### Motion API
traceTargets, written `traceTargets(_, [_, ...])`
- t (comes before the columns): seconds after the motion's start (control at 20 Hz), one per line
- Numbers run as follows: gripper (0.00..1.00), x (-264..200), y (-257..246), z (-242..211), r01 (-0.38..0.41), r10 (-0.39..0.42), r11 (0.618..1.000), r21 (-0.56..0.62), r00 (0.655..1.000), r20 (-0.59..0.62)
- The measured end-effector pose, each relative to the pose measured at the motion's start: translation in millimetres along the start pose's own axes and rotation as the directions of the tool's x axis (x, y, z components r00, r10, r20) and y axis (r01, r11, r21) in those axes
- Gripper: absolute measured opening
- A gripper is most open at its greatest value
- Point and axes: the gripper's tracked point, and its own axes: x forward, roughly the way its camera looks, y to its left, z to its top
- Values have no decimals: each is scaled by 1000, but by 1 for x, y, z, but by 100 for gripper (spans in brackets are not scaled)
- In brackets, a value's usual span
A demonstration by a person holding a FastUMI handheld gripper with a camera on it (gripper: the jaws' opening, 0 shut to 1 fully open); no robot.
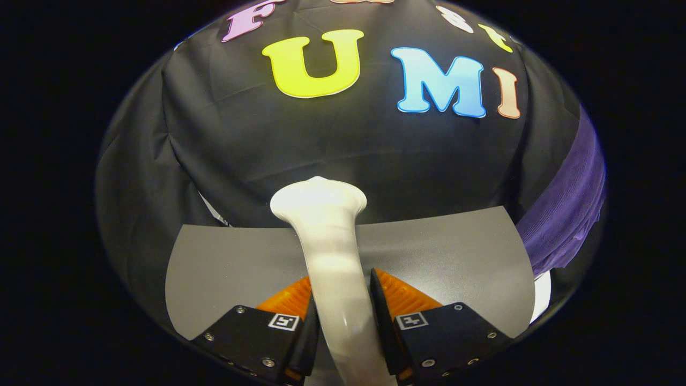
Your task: Iron the clothes twice with a garment steamer, once on the left side and once on the right side.
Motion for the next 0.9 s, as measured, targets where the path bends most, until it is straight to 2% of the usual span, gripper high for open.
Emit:
traceTargets(0.15, [43, 2, 0, 2, 29, -28, 999, -22, 998, 61])
traceTargets(0.3, [41, -6, 1, 3, 54, -46, 996, -70, 993, 111])
traceTargets(0.5, [41, -37, 10, 8, 29, -8, 995, -93, 975, 222])
traceTargets(0.7, [40, -83, 7, 21, -32, 39, 999, -23, 925, 377])
traceTargets(0.9, [40, -133, -19, 22, 11, 12, 999, -46, 872, 489])
